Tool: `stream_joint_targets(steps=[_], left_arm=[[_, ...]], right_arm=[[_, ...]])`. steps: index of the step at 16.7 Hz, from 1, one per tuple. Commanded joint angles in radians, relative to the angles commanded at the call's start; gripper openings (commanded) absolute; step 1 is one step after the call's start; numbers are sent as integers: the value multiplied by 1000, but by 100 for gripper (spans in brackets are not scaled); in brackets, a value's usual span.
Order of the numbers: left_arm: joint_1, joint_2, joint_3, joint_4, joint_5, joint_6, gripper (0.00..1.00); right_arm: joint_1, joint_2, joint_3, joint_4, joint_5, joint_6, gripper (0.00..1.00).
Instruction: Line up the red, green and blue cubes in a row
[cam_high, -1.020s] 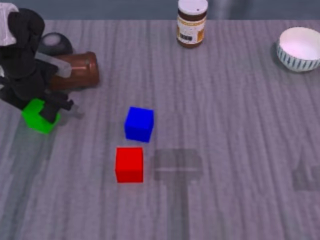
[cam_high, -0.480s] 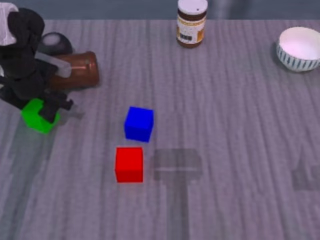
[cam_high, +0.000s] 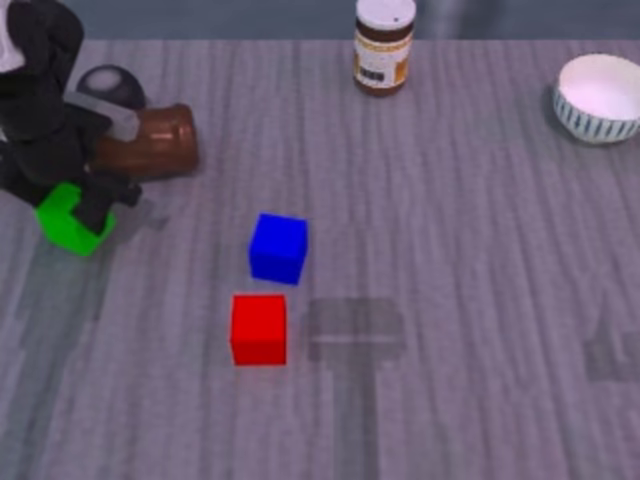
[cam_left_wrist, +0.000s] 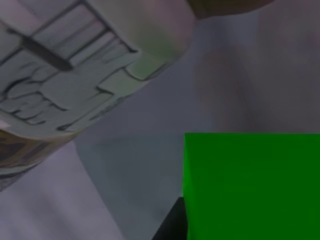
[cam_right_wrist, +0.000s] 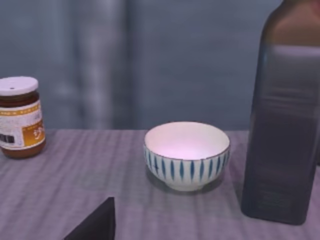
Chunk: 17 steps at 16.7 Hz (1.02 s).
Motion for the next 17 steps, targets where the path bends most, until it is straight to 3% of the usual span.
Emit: stream_joint_targets(steps=[5, 11, 14, 17], left_arm=[[12, -50, 107, -160, -2, -2, 0], [-3, -49, 114, -166, -2, -13, 0], [-69, -39, 136, -179, -3, -108, 0], [-178, -23, 167, -202, -4, -282, 0]], right_arm=[[0, 0, 0, 0, 0, 0, 100], [0, 0, 0, 0, 0, 0, 100], [0, 0, 0, 0, 0, 0, 100], [0, 0, 0, 0, 0, 0, 100]])
